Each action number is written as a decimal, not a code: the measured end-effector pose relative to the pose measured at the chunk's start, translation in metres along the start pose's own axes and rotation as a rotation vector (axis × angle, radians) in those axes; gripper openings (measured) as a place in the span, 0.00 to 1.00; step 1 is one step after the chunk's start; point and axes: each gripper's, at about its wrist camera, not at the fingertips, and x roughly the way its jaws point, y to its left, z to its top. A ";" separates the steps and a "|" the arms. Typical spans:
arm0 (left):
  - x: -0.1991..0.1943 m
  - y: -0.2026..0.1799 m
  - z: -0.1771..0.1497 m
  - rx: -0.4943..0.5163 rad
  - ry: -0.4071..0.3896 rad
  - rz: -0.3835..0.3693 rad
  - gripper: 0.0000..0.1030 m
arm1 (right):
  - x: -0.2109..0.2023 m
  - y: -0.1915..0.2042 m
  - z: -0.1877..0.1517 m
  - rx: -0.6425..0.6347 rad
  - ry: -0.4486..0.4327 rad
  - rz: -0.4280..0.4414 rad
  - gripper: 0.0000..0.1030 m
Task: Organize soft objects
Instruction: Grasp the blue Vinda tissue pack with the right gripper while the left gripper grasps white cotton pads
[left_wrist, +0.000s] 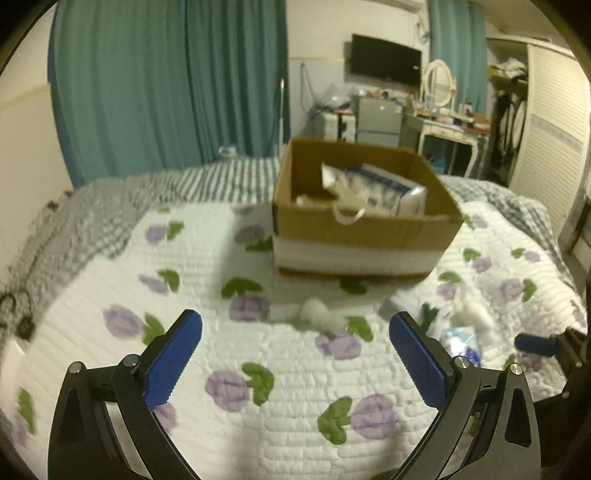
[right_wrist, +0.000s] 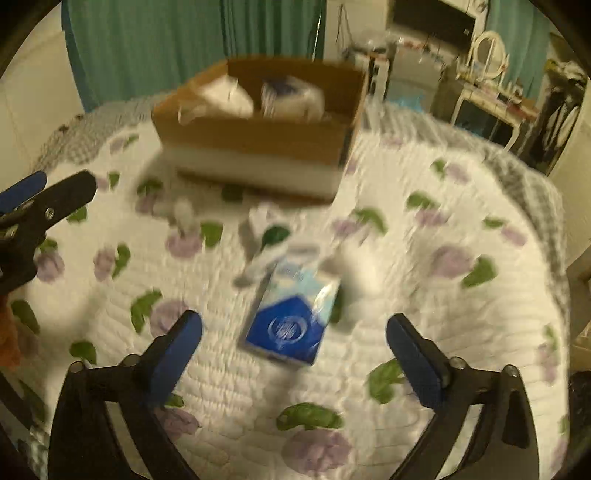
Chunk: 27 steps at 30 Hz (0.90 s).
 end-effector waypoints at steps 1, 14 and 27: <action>0.004 0.001 -0.003 -0.001 0.007 0.001 1.00 | 0.005 0.001 -0.002 -0.001 0.013 0.002 0.88; 0.042 -0.009 -0.040 0.029 0.132 -0.010 0.99 | 0.050 -0.005 0.004 0.056 0.070 -0.002 0.49; 0.020 -0.027 -0.017 0.046 0.159 -0.120 0.98 | -0.029 -0.013 0.014 0.040 -0.101 0.065 0.42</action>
